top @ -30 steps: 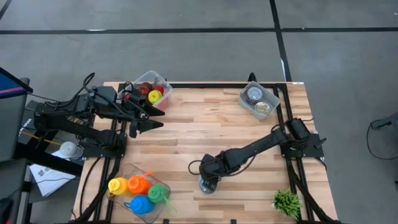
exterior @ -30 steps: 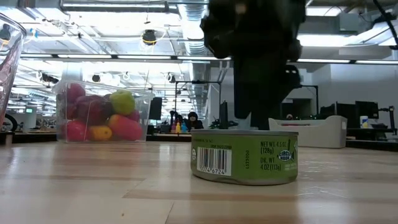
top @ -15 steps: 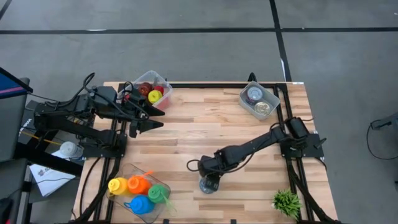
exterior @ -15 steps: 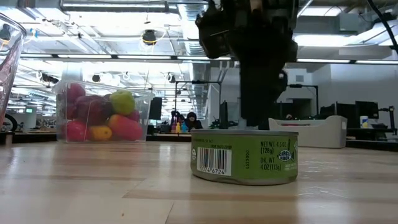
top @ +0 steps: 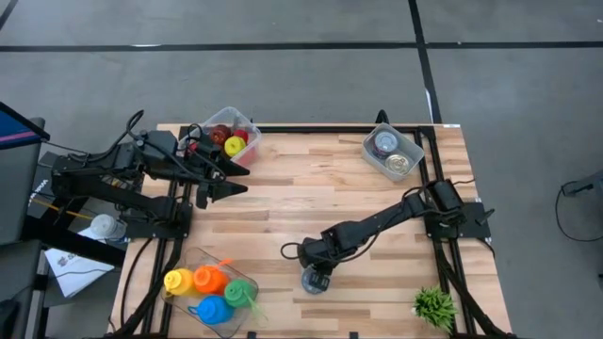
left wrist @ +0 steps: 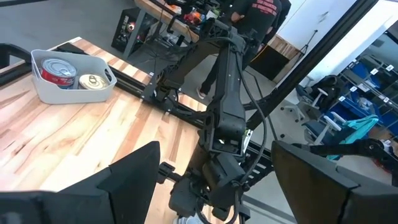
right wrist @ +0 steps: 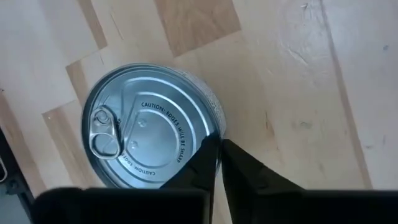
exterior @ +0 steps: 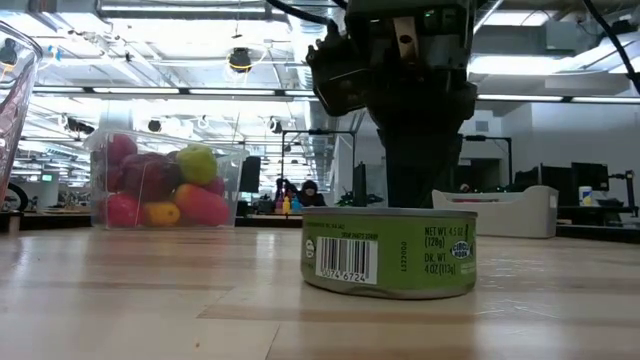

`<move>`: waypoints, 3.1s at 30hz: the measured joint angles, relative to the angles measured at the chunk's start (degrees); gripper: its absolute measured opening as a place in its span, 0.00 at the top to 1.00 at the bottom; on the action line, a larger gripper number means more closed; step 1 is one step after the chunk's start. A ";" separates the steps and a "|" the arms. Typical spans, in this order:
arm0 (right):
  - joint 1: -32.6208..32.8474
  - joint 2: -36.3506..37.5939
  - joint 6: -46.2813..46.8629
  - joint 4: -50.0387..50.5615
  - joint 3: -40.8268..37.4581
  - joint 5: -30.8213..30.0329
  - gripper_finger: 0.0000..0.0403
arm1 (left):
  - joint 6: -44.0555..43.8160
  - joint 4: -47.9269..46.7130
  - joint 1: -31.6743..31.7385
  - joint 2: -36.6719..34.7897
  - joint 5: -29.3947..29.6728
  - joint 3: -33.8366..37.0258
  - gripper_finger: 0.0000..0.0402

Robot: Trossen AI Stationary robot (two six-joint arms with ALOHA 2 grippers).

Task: Pick & Place Food Item
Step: Stack the green tuna can on the pink tuna can

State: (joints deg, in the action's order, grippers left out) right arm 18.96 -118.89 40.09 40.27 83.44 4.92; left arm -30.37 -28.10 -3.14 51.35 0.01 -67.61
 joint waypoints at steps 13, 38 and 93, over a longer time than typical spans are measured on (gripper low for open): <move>-0.78 0.54 2.13 3.23 -0.15 -2.37 1.00 | 0.13 -0.04 0.00 0.00 0.00 0.00 0.26; -8.39 23.71 4.81 5.13 -22.04 -5.06 1.00 | 1.64 -0.69 -0.01 -1.76 -0.01 -0.04 0.26; -77.06 65.25 -5.43 11.72 -41.31 -6.45 1.00 | 2.95 -3.58 -0.01 -1.81 4.23 -0.02 0.26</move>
State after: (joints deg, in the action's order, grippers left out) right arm -58.10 -53.64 34.66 51.98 42.13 -1.52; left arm -27.42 -31.68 -3.14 49.54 4.24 -67.64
